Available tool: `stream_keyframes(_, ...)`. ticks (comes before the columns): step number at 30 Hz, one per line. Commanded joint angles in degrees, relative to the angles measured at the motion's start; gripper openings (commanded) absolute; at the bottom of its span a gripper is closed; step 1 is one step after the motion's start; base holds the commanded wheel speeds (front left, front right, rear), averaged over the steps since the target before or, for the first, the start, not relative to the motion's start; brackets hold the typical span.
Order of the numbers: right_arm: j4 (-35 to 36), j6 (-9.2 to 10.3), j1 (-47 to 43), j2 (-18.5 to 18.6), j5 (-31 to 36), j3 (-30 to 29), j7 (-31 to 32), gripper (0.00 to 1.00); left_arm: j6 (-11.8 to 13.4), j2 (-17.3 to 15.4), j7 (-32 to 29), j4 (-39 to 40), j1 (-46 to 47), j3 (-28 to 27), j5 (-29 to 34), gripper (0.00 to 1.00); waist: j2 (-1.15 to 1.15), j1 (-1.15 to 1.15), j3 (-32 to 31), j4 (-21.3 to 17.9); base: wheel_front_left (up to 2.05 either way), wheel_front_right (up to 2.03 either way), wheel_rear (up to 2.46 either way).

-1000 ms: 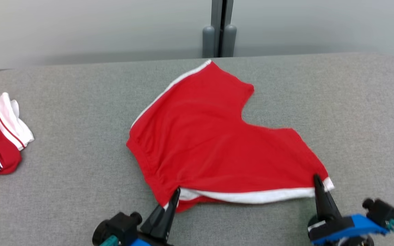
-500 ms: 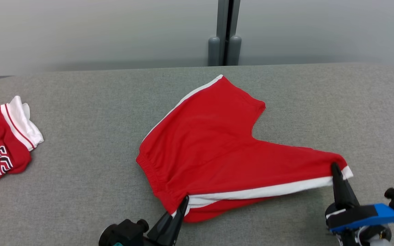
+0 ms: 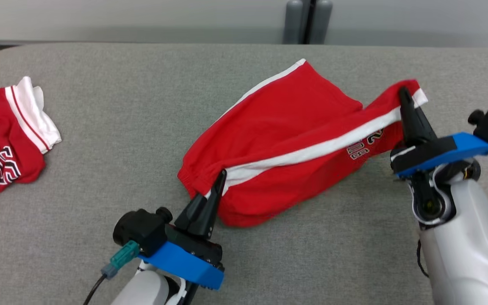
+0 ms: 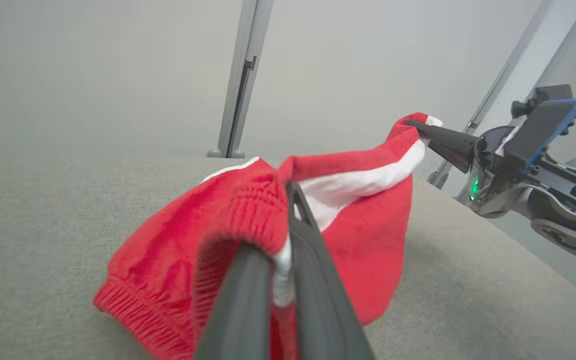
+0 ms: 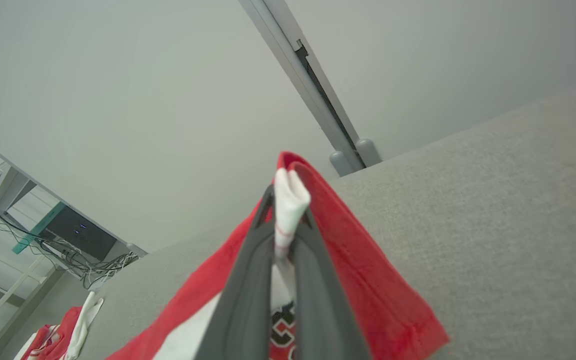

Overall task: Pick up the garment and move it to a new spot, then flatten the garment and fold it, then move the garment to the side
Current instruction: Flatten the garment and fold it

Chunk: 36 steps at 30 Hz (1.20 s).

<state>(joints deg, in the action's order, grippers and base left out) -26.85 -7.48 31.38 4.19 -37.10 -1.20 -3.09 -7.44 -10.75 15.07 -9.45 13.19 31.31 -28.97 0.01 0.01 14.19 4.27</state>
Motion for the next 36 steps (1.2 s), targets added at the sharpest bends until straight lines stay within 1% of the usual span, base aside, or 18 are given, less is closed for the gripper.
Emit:
stream_keyframes(1,-1.6,-0.03,2.9,0.4,1.0,0.1,0.4,0.00,-0.1,-0.2,0.1,-0.4,1.9,-0.5,0.0,0.00,-0.01,-0.01,2.2,1.9,0.00,0.00,0.00)
stream_keyframes(7,-11.3,-0.03,14.6,0.6,5.2,1.1,0.3,0.00,-0.1,1.0,0.1,-2.6,7.0,-2.5,-1.0,0.00,-0.01,-0.01,6.1,4.4,0.00,0.00,0.00)
stream_keyframes(12,-20.1,-0.03,23.3,0.3,8.2,1.5,-1.3,0.00,-0.1,1.9,0.1,-4.5,10.4,-3.3,-1.3,0.00,-0.01,-0.01,9.1,6.2,0.00,0.00,0.00)
stream_keyframes(20,-32.9,-0.03,32.8,0.1,12.6,2.9,-3.8,0.00,-0.1,3.2,0.1,-8.0,14.3,-2.8,-1.7,0.00,-0.01,-0.01,11.8,8.0,0.00,0.00,0.00)
stream_keyframes(21,-34.4,-0.03,33.7,0.1,12.8,2.9,-4.3,0.44,-0.1,3.3,0.1,-8.3,14.5,-2.7,-1.7,0.07,-0.01,-0.01,12.0,8.2,0.00,0.00,0.00)
stream_keyframes(22,-35.7,-0.03,34.5,0.2,13.3,2.9,-4.9,0.84,-0.1,3.5,0.1,-8.6,14.6,-2.6,-1.6,0.39,-0.01,-0.01,12.1,8.2,0.00,0.00,0.00)
stream_keyframes(23,-37.0,-0.03,35.0,0.3,13.6,2.9,-5.2,1.00,-0.1,3.6,0.1,-9.1,14.7,-2.6,-1.5,1.00,-0.01,-0.01,12.2,8.3,0.00,0.00,0.00)
stream_keyframes(28,-40.2,-0.03,35.7,0.6,13.9,3.4,-7.1,1.00,-0.1,4.2,0.1,-9.8,14.6,-3.6,-0.6,1.00,-0.01,-0.01,12.0,8.4,0.00,0.00,0.00)
stream_keyframes(32,-41.9,-0.03,33.5,2.4,14.5,5.1,-8.6,1.00,-0.1,4.6,0.1,-9.5,11.9,-4.5,0.6,1.00,-0.01,-0.01,10.5,8.6,0.00,0.00,0.00)
stream_keyframes(36,-42.2,-0.03,31.5,4.9,15.3,7.9,-9.7,1.00,-0.1,3.9,0.1,-8.5,8.6,-6.3,2.5,1.00,-0.01,-0.01,8.7,9.0,0.00,0.00,0.00)
